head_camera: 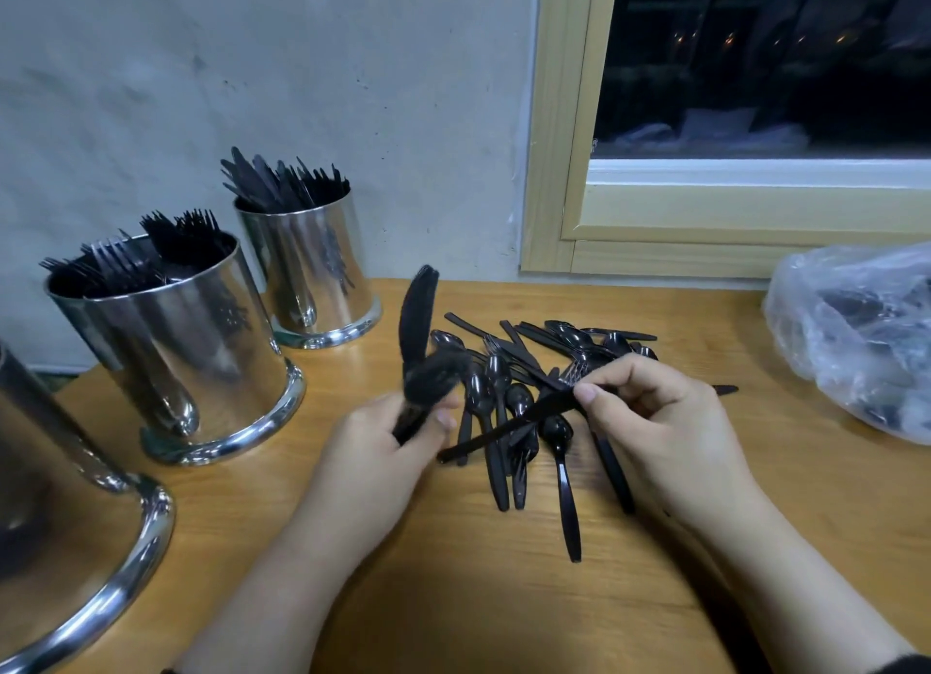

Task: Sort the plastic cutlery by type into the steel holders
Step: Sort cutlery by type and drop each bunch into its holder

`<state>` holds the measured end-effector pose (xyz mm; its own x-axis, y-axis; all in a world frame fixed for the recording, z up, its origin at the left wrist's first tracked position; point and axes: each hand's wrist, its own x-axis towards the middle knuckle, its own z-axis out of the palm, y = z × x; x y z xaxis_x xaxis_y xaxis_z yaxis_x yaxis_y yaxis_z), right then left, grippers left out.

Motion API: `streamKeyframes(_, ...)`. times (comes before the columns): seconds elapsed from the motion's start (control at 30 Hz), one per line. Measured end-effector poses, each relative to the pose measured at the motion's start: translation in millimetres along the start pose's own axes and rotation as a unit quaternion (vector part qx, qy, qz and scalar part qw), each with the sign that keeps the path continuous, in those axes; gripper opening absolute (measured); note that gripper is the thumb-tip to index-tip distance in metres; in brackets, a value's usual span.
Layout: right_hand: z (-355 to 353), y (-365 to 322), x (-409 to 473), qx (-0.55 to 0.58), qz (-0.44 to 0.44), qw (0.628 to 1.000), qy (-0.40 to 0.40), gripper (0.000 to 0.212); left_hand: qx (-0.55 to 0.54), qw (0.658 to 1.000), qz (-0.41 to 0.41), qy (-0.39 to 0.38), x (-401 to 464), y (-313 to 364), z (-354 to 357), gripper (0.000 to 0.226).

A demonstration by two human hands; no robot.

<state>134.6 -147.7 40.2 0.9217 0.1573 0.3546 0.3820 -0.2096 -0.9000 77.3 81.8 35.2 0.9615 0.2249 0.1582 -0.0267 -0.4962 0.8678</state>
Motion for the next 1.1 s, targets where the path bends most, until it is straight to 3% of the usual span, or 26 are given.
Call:
streamKeyframes(0.1, 2.3, -2.4, 0.1, 0.059, 0.005, 0.998, 0.006, 0.017, 0.047, 0.992, -0.006, -0.116, -1.2, -1.3, 7.3, 0.020)
streamKeyframes(0.23, 9.5, -4.8, -0.8, 0.117, 0.019, 0.993, 0.013, 0.016, -0.011, 0.990, -0.019, -0.143, -1.0, -0.7, 10.0, 0.011)
streamKeyframes(0.5, 18.1, -1.5, 2.0, 0.255, 0.071, 0.964, 0.029, 0.023, -0.016, 0.976, -0.004, -0.219, -6.5, 7.8, 10.7, 0.015)
streamKeyframes(0.7, 29.5, -0.1, -0.4, 0.232, 0.110, 0.966, 0.015, 0.036, -0.061, 0.957, -0.006, -0.282, -10.4, 10.6, 14.8, 0.023)
streamKeyframes(0.83, 35.9, -3.2, -6.0, 0.213, 0.144, 0.963, -0.077, 0.051, -0.097, 0.933, -0.012, -0.347, -12.0, 10.7, 16.5, 0.019)
streamKeyframes(0.93, 33.5, -6.5, -6.9, 0.248, 0.172, 0.948, -0.105, 0.035, -0.123, 0.917, -0.019, -0.380, -14.7, 12.2, 17.4, 0.016)
streamKeyframes(1.1, 28.2, -7.7, -6.9, 0.246, 0.171, 0.950, -0.089, 0.023, -0.118, 0.924, -0.015, -0.362, -18.4, 15.3, 21.3, 0.014)
